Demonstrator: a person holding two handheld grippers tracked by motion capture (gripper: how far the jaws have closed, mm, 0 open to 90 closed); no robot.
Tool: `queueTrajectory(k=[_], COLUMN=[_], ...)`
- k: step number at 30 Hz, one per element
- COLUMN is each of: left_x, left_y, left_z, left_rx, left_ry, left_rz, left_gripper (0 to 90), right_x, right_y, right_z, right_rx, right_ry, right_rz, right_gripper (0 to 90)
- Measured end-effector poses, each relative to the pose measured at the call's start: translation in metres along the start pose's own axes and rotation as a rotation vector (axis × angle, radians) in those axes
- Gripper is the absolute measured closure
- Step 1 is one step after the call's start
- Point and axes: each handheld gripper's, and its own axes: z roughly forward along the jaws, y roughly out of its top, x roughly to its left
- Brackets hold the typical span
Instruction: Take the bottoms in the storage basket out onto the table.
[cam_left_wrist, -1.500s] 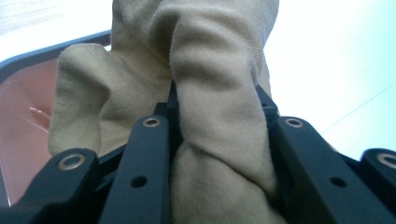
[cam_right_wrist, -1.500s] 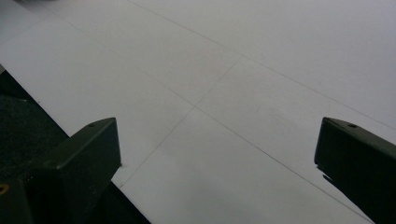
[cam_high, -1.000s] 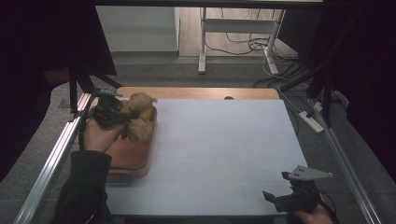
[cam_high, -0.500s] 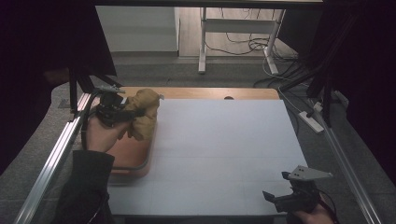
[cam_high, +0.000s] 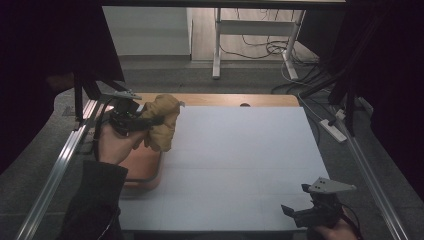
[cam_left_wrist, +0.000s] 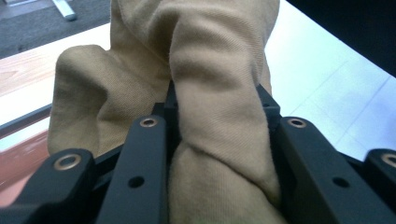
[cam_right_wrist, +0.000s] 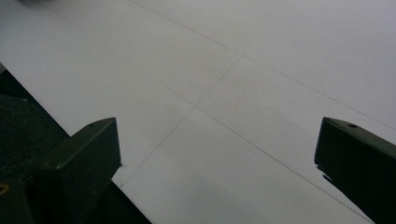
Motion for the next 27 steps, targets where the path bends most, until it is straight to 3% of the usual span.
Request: queueTrajectory(k=[9, 27], left_x=[-0.016, -0.035], left_y=[0.006, 0.012], left_z=[0.013, 0.035], left_rx=[0.012, 0.022], left_ry=[-0.044, -0.119], left_rz=[0.038, 0.058], left_gripper=[67.2, 67.1], right_x=[0.0, 0.0], right_y=[0.0, 0.0], right_z=[0.0, 0.001], right_rx=[0.0, 0.003], right_ry=[0.001, 0.005], right_rz=[0.001, 0.0], right_gripper=[0.6, 0.6])
